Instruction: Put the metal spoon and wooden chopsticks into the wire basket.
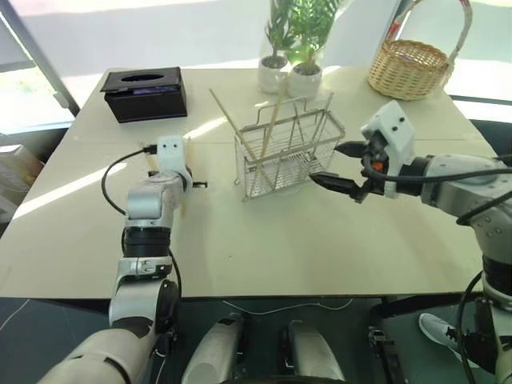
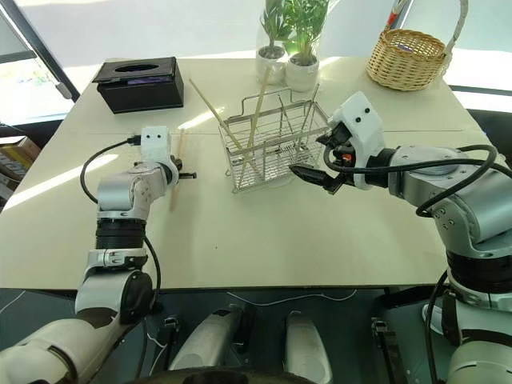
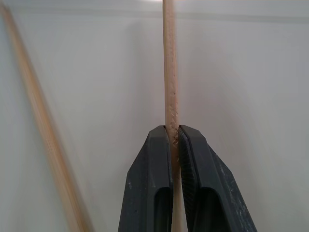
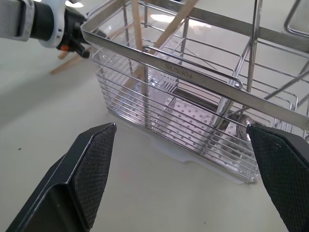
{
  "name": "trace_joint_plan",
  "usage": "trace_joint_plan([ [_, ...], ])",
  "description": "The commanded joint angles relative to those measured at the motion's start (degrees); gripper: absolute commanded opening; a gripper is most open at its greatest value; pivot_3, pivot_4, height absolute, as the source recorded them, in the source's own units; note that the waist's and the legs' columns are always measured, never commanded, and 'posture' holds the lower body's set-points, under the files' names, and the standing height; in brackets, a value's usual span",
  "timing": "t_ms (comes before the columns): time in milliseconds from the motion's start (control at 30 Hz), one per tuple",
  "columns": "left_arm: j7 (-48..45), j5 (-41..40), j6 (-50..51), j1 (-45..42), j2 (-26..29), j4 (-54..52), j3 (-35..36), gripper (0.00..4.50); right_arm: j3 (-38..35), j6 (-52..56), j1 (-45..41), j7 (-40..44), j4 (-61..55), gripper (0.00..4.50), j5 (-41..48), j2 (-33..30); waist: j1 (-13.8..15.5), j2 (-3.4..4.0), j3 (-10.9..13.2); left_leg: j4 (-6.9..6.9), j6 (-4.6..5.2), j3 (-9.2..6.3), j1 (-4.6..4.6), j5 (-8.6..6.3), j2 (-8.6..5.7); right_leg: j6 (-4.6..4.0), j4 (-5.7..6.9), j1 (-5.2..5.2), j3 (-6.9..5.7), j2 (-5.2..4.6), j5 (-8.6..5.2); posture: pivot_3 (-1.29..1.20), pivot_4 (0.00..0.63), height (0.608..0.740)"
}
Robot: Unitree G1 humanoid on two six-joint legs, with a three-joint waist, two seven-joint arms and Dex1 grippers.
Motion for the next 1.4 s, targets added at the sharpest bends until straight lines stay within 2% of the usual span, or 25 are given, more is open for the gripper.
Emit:
trace_joint_plan([
  [33, -5.9, -3.9, -10.0, -3.1, 2.5, -6.0, 2.2, 0.06, -1.8, -1.9, 0.1, -1.0, -0.1, 4.5, -1.3, 0.5, 0.0, 0.0, 0.0, 0.0, 0.0, 0.0, -0.02, 0.0, 0.0, 0.0, -0.02, -0.01, 0.0, 0.0, 0.0, 0.0, 0.15, 0.74],
  [300, -19.3, -16.5, -16.2, -7.7, 6.9, -14.7, 5.9, 0.06, -2.3, -3.1, 0.9, -2.5, 0.3, 4.5, -2.6, 2.5, -0.1, 0.01, 0.0, -0.07, 0.01, 0.02, -0.04, 0.0, 0.0, 0.0, -0.08, -0.04, 0.01, 0.0, 0.0, 0.0, 0.15, 0.74],
  [500, -24.3, -29.3, -16.6, -10.7, 4.5, -19.3, 8.1, 0.06, -2.4, -3.3, 1.1, -3.1, 0.2, 4.5, -3.2, 3.6, 0.0, 0.01, 0.0, 0.0, 0.02, 0.02, -0.01, 0.01, 0.0, 0.0, -0.06, -0.02, 0.0, 0.0, 0.0, 0.0, 0.15, 0.74],
  [633, -25.9, -33.9, -15.4, -10.0, 1.6, -20.9, 5.4, 0.06, -2.4, -3.4, 0.9, -3.3, 0.3, 4.5, -3.4, 3.9, 0.0, 0.01, 0.0, 0.05, 0.03, 0.03, -0.01, 0.01, 0.0, 0.01, -0.07, 0.04, 0.01, 0.0, 0.01, 0.0, 0.15, 0.74],
  [733, -27.1, -33.7, -16.7, -7.4, -1.7, -19.8, 1.9, 0.06, -2.4, -3.5, 0.8, -3.4, 0.5, 4.5, -3.6, 4.3, -0.1, 0.01, 0.0, 0.04, 0.03, 0.03, 0.01, 0.02, 0.0, 0.01, -0.06, 0.06, 0.01, 0.0, 0.01, 0.0, 0.15, 0.74],
  [900, -28.1, -33.0, -18.7, -5.1, -3.6, -18.0, -0.4, 0.06, -2.3, -3.4, 0.7, -3.6, 0.3, 4.5, -4.0, 4.9, -0.2, 0.0, 0.0, 0.05, 0.05, 0.04, 0.03, 0.03, 0.0, 0.01, -0.04, 0.06, 0.02, 0.0, 0.01, 0.0, 0.15, 0.74],
  [1000, -29.6, -26.5, -26.0, -3.0, -5.4, -9.7, -3.8, 0.06, -2.8, -3.2, 1.0, -4.0, -0.4, 4.5, -3.8, 5.3, -0.1, 0.03, 0.0, 0.03, 0.05, 0.04, 0.07, 0.03, 0.02, 0.0, -0.05, 0.09, 0.02, 0.01, 0.0, 0.0, 0.15, 0.74],
  [1200, -30.8, -24.1, -31.6, -2.9, -7.1, -3.2, -4.2, 0.06, -3.9, -2.5, 1.6, -4.5, -1.4, 4.5, -3.3, 5.6, 0.0, -0.01, 0.0, 0.07, 0.06, 0.05, -0.02, 0.02, 0.01, 0.01, -0.06, 0.04, 0.02, 0.0, 0.01, 0.0, 0.15, 0.74],
  [1400, -31.7, -23.0, -33.0, -2.7, -7.7, -1.9, -5.0, 0.06, -3.8, -2.7, 1.8, -4.8, -1.4, 4.5, -3.3, 6.1, -0.1, -0.01, 0.0, 0.02, 0.07, 0.05, -0.01, 0.02, 0.02, 0.01, -0.06, 0.01, 0.02, 0.01, 0.01, 0.0, 0.15, 0.74],
])
